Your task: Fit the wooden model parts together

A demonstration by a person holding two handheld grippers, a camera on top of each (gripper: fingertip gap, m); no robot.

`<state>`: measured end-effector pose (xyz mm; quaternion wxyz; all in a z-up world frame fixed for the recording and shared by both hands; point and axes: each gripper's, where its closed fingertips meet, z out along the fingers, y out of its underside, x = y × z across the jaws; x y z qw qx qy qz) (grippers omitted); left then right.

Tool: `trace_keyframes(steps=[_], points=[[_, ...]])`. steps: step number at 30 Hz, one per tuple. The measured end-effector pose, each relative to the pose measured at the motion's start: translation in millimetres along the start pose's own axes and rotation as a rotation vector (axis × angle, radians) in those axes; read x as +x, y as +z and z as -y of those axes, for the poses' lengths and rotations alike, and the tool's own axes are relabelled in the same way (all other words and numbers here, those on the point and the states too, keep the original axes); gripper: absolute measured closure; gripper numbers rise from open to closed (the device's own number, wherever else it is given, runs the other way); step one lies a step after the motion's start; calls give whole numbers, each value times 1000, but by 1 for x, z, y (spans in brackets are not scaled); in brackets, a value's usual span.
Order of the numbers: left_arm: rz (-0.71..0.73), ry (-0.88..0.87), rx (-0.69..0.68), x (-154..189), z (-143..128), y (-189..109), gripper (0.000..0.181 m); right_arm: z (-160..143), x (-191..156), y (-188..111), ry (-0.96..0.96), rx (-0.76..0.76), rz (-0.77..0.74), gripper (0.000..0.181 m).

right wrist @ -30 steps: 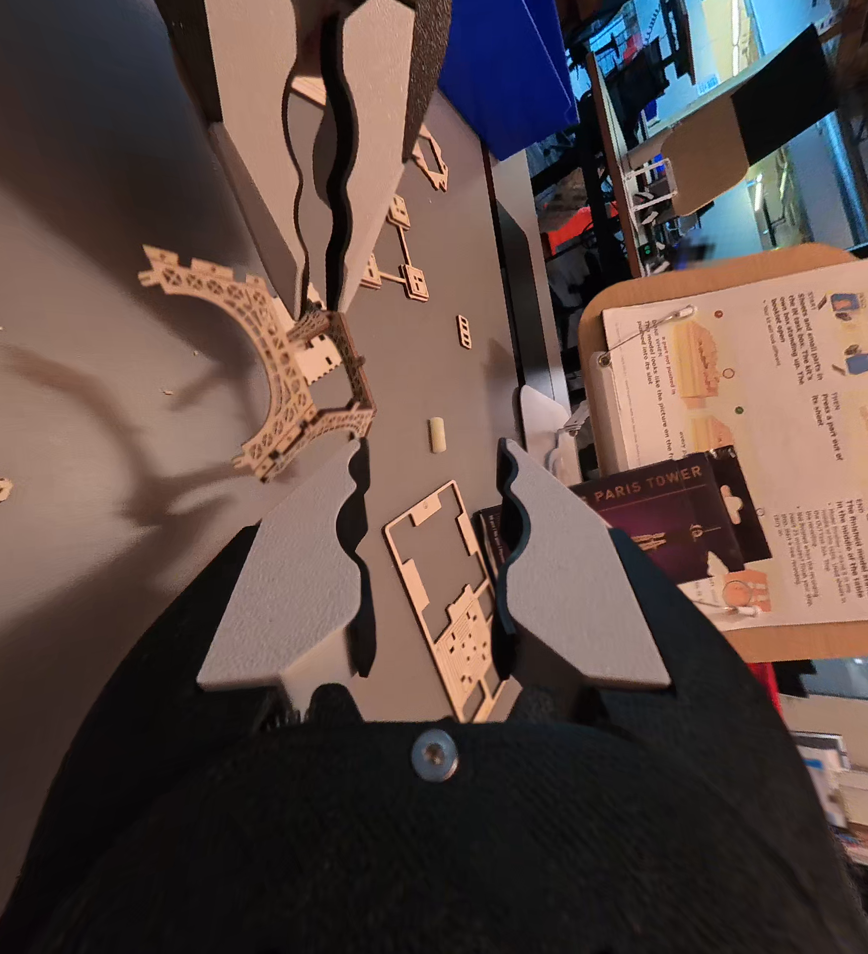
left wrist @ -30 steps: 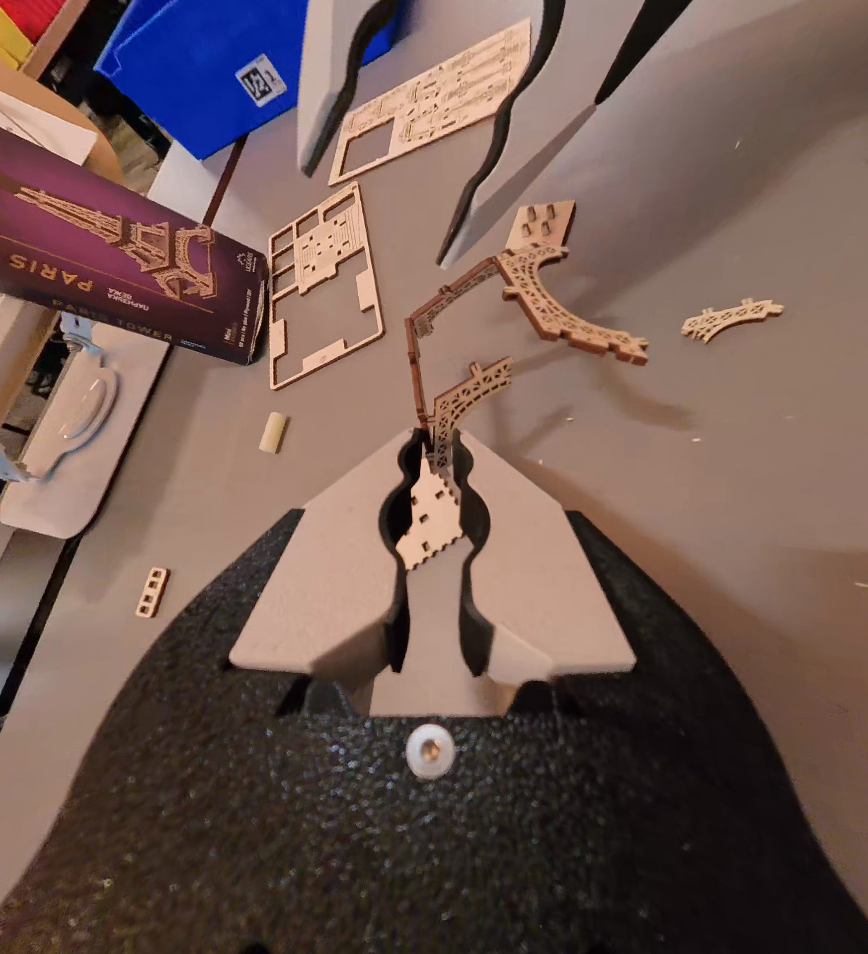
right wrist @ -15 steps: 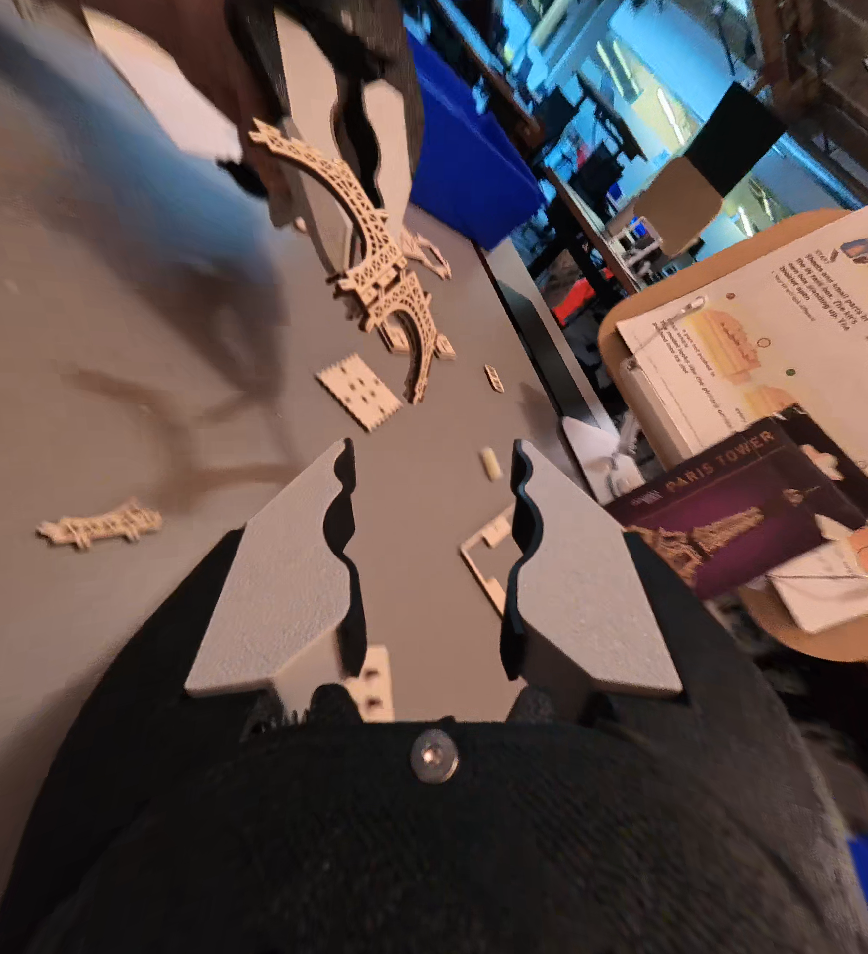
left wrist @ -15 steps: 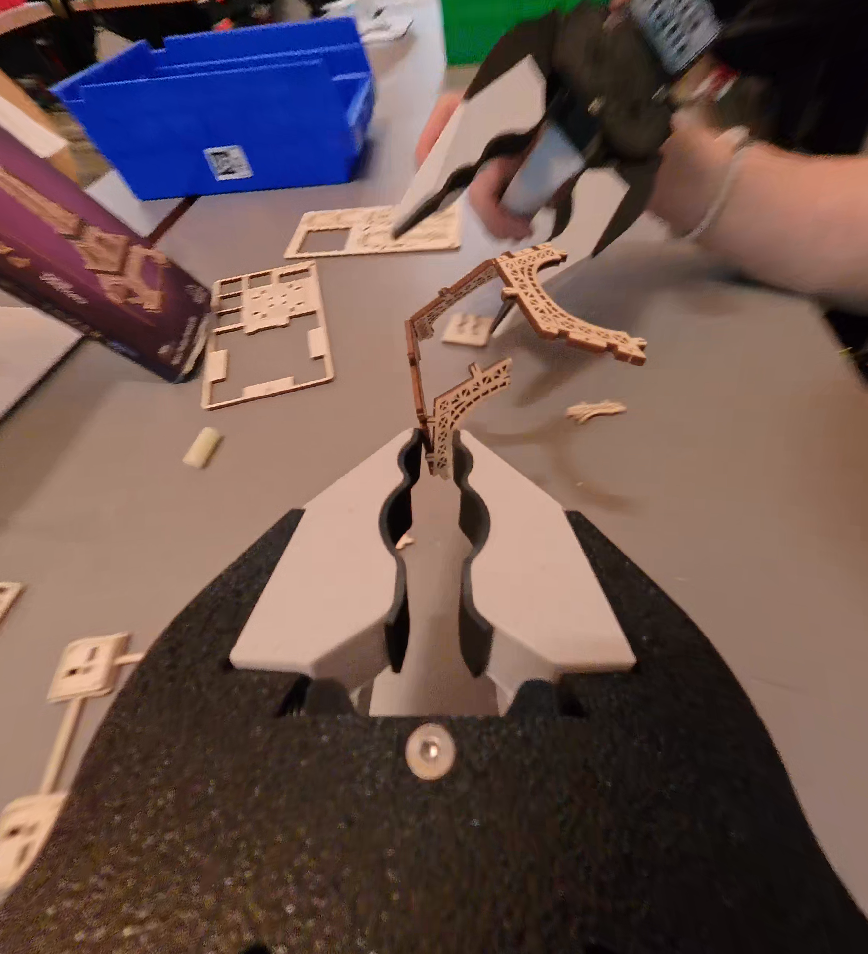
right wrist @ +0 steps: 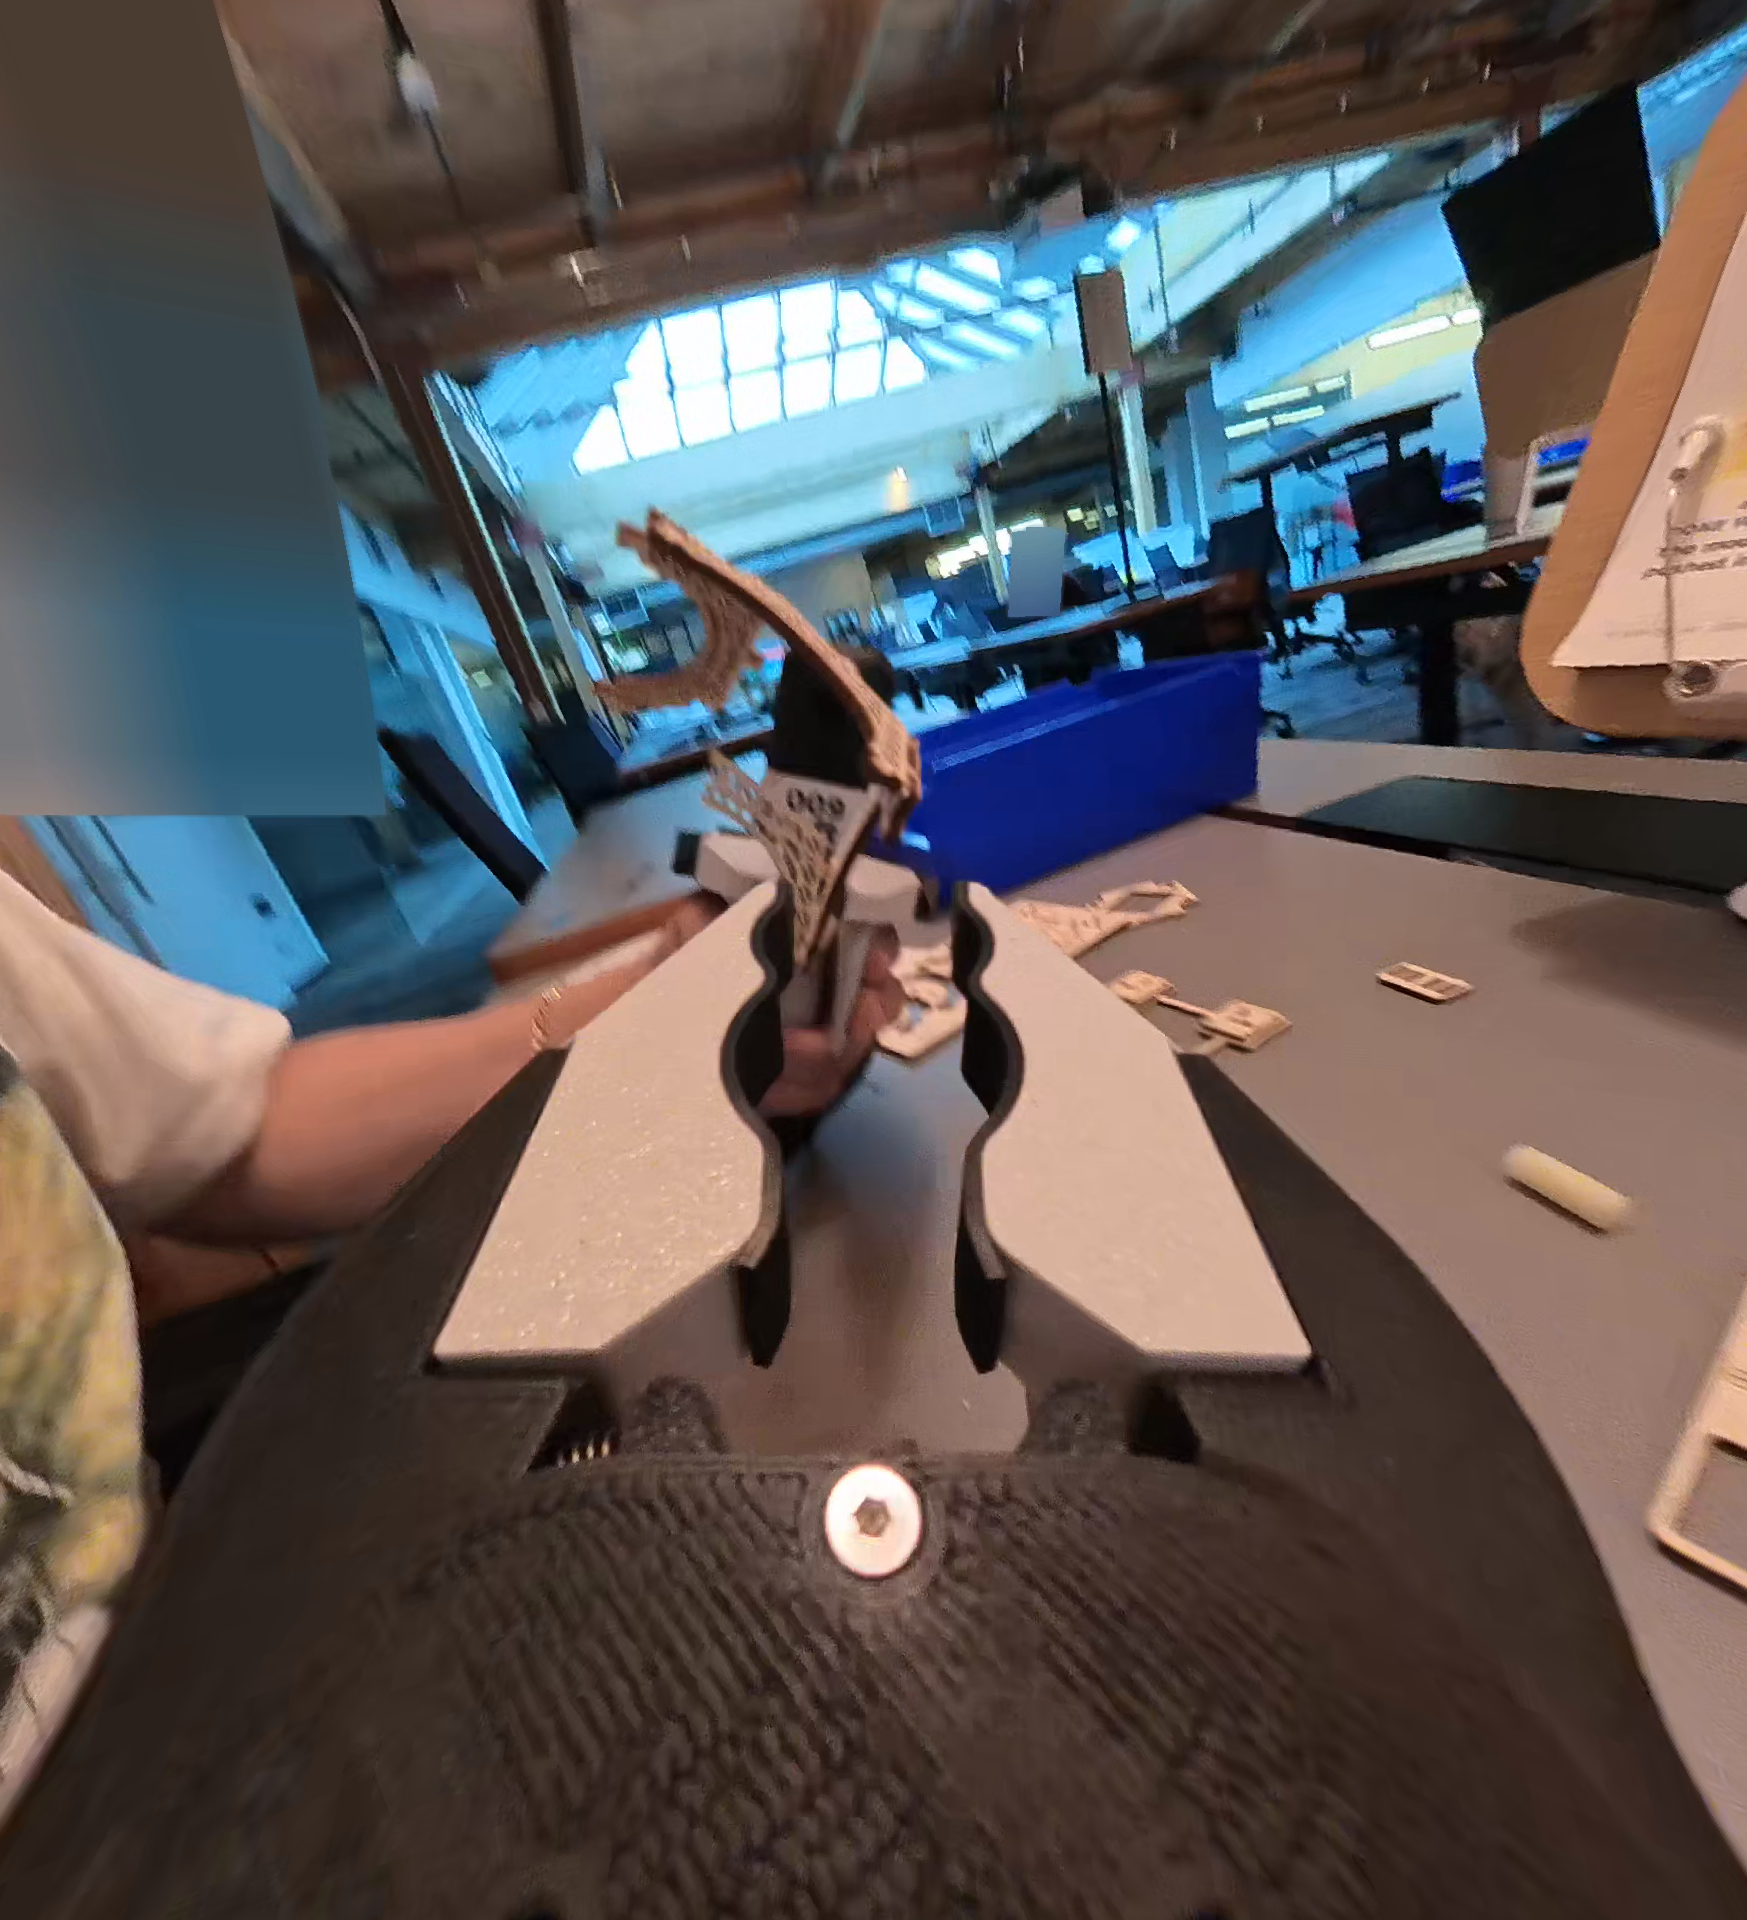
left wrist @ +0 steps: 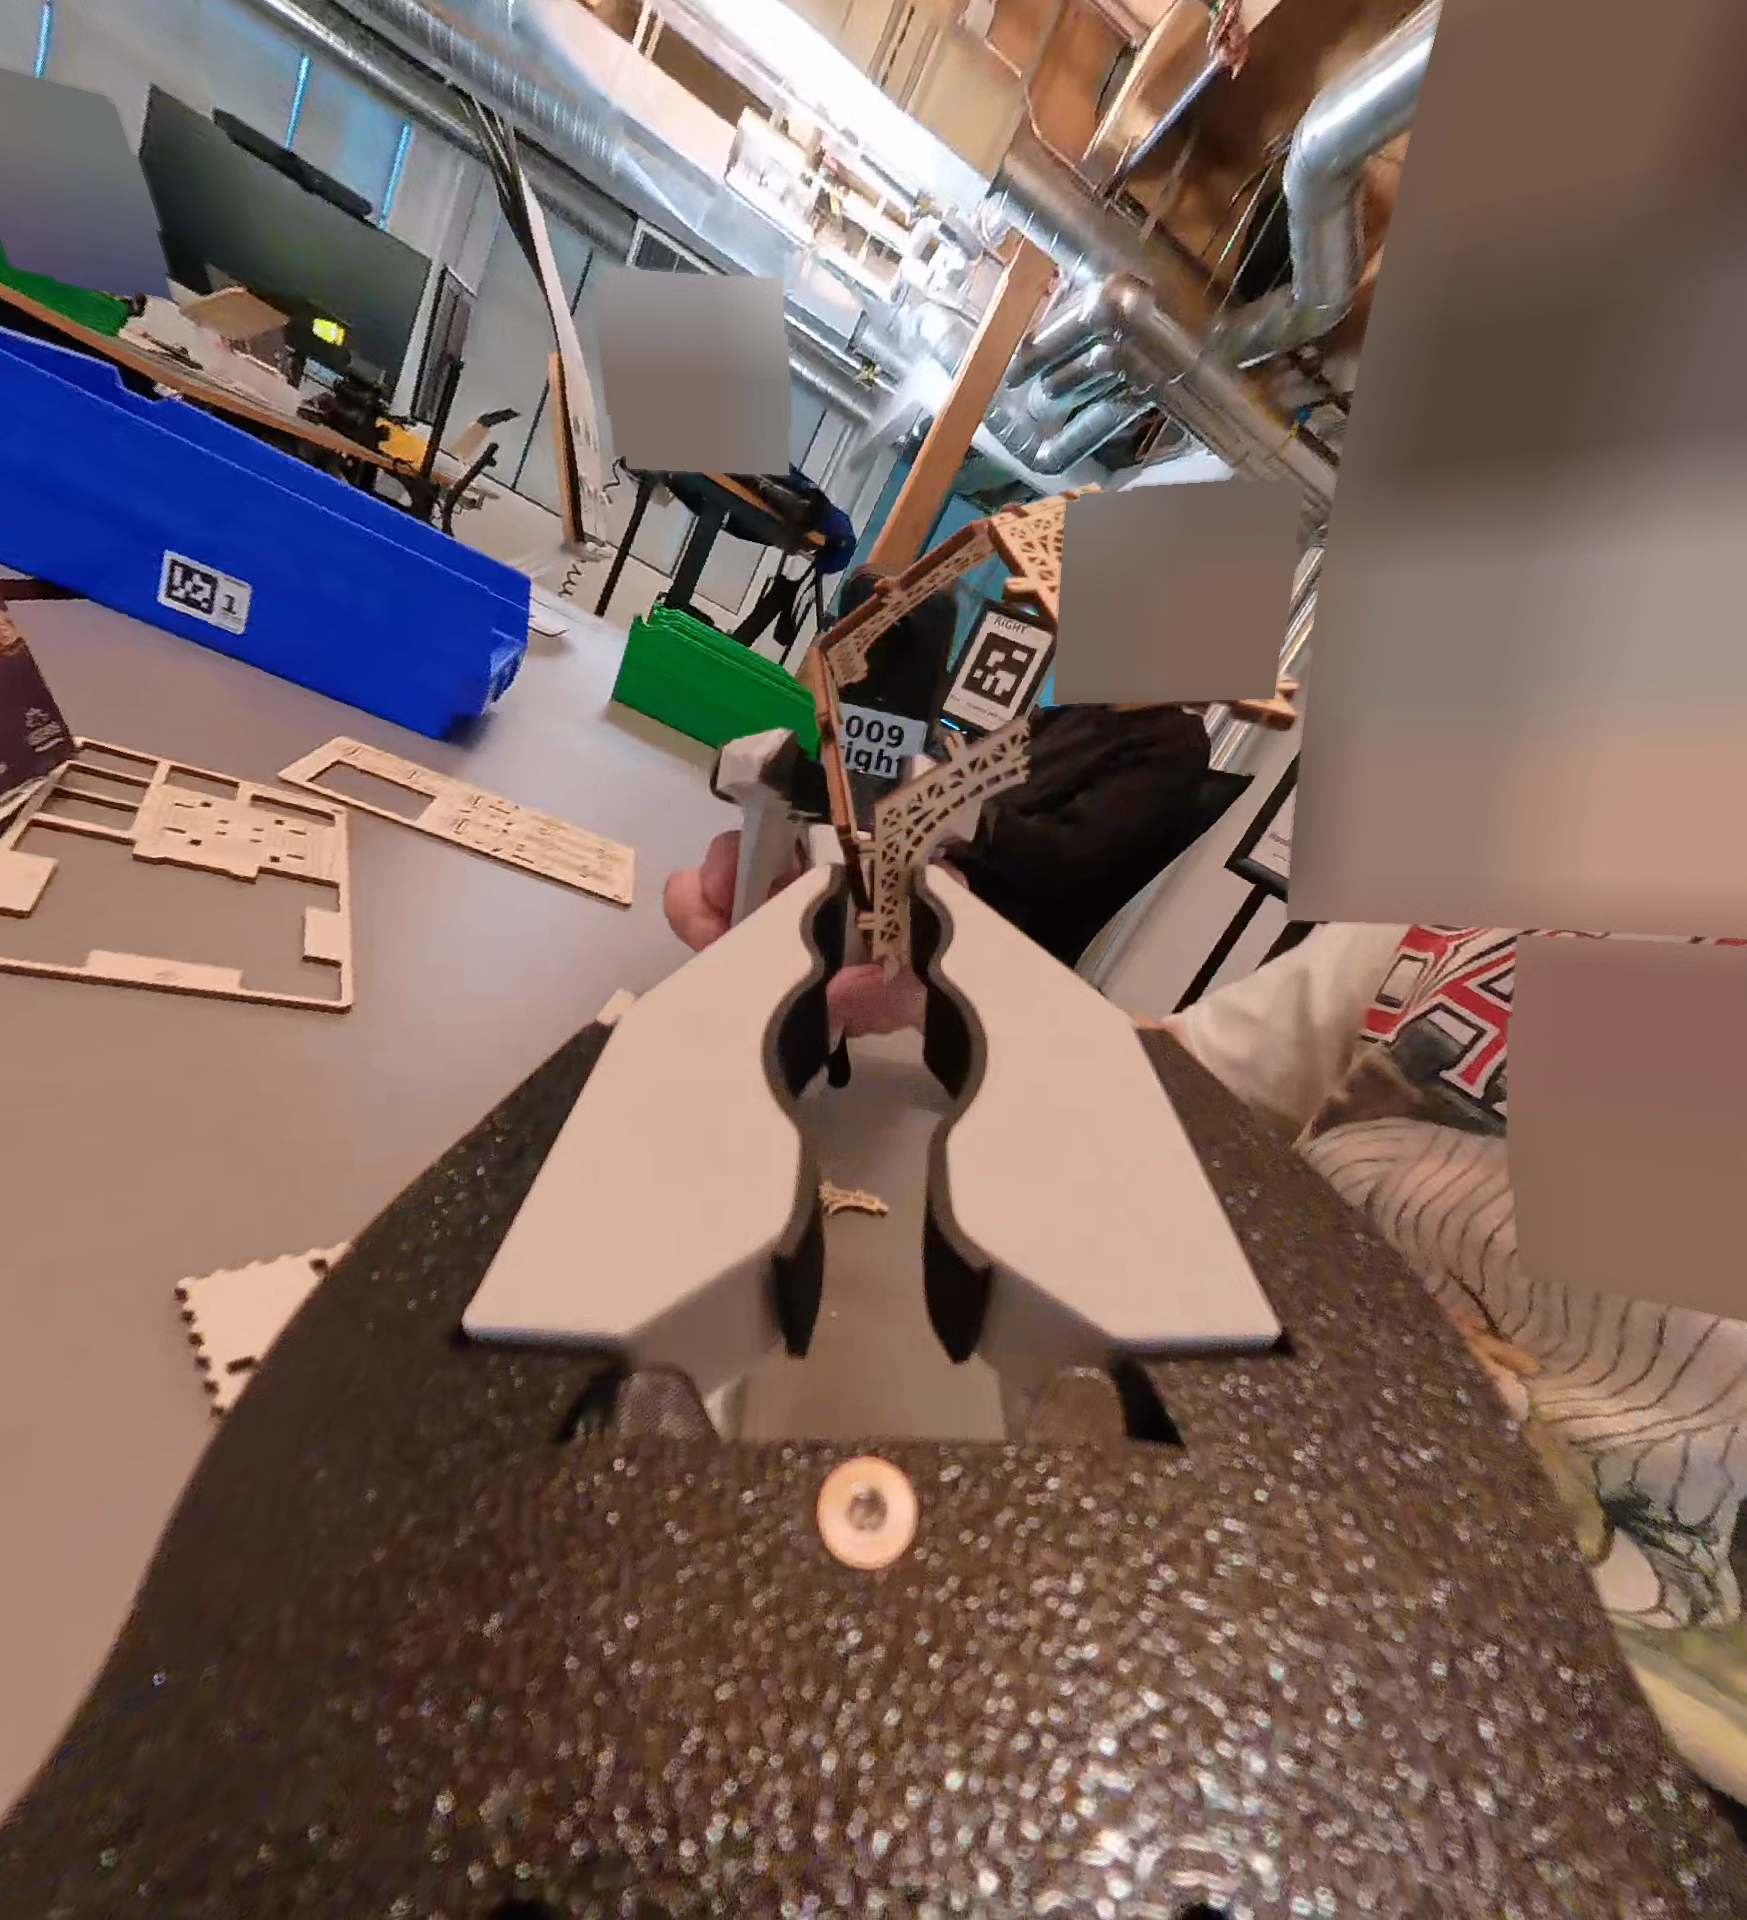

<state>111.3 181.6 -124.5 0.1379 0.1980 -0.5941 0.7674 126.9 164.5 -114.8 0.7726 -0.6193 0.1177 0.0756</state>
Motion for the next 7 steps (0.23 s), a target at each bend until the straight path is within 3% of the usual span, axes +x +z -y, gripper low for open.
trace_keyframes(steps=[7], points=[[-44, -50, 8, 4, -5, 7, 172, 1, -4, 10, 74, 68, 3, 174]])
